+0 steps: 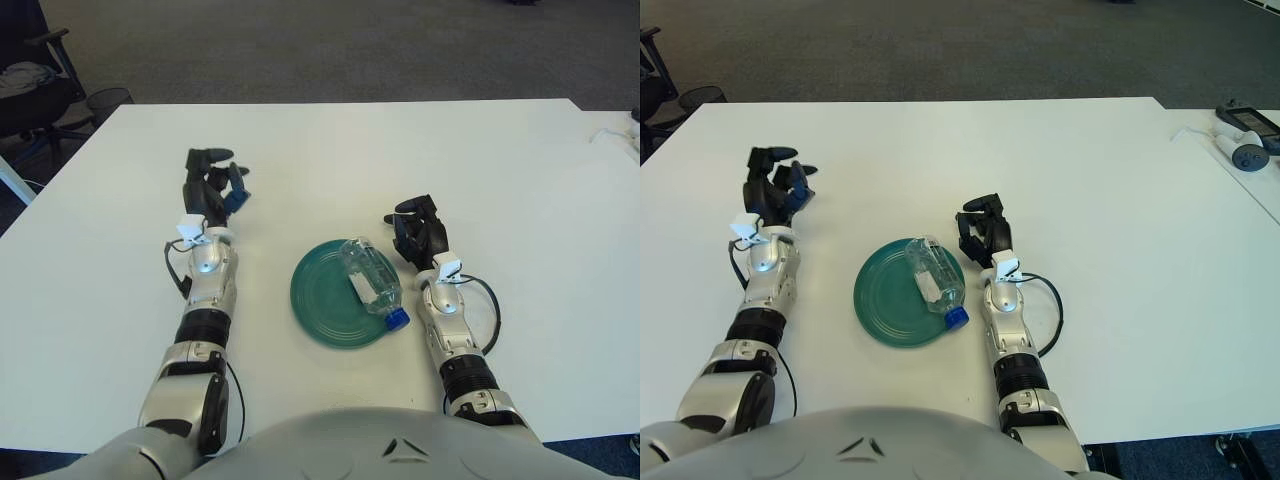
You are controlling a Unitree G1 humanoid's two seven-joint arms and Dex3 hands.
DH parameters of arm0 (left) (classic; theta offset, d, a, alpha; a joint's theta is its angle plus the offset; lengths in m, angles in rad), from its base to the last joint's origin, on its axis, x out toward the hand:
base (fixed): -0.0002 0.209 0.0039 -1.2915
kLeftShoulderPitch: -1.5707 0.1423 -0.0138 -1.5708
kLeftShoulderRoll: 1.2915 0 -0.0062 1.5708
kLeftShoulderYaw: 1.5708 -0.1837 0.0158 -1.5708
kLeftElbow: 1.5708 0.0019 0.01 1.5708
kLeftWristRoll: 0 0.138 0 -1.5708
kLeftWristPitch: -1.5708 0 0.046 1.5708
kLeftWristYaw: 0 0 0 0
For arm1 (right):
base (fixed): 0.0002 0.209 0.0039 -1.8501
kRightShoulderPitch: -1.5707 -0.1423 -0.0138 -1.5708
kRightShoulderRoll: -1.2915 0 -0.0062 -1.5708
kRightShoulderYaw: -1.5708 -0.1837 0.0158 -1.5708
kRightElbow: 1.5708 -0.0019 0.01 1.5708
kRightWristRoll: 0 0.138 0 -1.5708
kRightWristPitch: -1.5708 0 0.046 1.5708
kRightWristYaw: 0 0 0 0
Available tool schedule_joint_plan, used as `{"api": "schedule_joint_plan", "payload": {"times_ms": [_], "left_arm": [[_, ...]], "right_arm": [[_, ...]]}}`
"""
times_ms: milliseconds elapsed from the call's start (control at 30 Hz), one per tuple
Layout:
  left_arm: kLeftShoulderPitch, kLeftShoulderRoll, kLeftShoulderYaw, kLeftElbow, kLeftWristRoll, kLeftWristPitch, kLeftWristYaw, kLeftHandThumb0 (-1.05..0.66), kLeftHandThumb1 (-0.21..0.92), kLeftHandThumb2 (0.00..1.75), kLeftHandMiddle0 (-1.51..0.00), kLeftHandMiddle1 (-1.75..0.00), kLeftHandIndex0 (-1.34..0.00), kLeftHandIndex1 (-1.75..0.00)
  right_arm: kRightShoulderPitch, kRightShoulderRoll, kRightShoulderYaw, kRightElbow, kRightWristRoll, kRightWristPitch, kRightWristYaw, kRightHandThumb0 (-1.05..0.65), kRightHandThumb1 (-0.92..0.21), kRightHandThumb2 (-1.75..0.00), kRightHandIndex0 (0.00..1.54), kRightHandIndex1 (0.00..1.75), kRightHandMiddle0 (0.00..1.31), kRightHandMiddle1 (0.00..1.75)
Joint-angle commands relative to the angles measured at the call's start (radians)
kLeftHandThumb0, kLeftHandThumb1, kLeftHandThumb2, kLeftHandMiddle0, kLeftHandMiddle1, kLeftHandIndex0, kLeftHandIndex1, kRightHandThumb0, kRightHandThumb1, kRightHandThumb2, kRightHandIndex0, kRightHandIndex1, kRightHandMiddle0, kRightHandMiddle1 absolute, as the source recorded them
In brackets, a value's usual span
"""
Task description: Put the bottle into the plate.
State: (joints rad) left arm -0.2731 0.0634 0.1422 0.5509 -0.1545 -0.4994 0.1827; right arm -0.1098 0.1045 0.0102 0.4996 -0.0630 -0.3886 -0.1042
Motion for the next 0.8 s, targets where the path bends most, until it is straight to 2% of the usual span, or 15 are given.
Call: {"api": "schedule_joint_plan", "payload": {"times_ms": [0, 267, 433, 600, 767], "left_arm": [[0.028, 0.001, 0.005, -0.026, 0.042, 0.092, 0.033, -0.43, 0.49, 1.10, -0.79, -1.75, -0.48, -1.75], [0.047, 0.028, 0.020, 0.061, 0.077, 0.119, 0.013, -0.45, 0.41, 1.20, -0.96, -1.75, -0.54, -1.75], [0.052, 0.043, 0.007, 0.064, 0.098, 0.142, -0.008, -0.46, 0.36, 1.26, -1.08, -1.75, -0.58, -1.75], [0.063, 0.053, -0.010, 0.052, 0.128, 0.166, -0.020, -0.47, 0.33, 1.29, -1.14, -1.75, -0.60, -1.75], [0.096, 0.035, -0.046, 0.024, 0.190, 0.183, 0.010, -0.48, 0.29, 1.34, -1.16, -1.75, -0.62, -1.75]], "right_arm": [[0.128, -0.004, -0.003, 0.119, 0.009, 0.146, 0.010, -0.34, -0.92, -0.52, 0.40, 1.09, 0.19, 1.75], [0.127, -0.004, -0.003, 0.114, 0.010, 0.150, 0.013, -0.35, -0.92, -0.52, 0.39, 1.08, 0.20, 1.75], [0.124, -0.003, -0.002, 0.115, 0.010, 0.149, 0.013, -0.35, -0.92, -0.51, 0.40, 1.08, 0.20, 1.75], [0.126, 0.002, 0.001, 0.101, 0.007, 0.158, 0.009, -0.35, -0.92, -0.51, 0.40, 1.09, 0.20, 1.75], [0.130, 0.000, 0.009, 0.086, 0.002, 0.176, 0.014, -0.35, -0.92, -0.51, 0.40, 1.10, 0.20, 1.75]]}}
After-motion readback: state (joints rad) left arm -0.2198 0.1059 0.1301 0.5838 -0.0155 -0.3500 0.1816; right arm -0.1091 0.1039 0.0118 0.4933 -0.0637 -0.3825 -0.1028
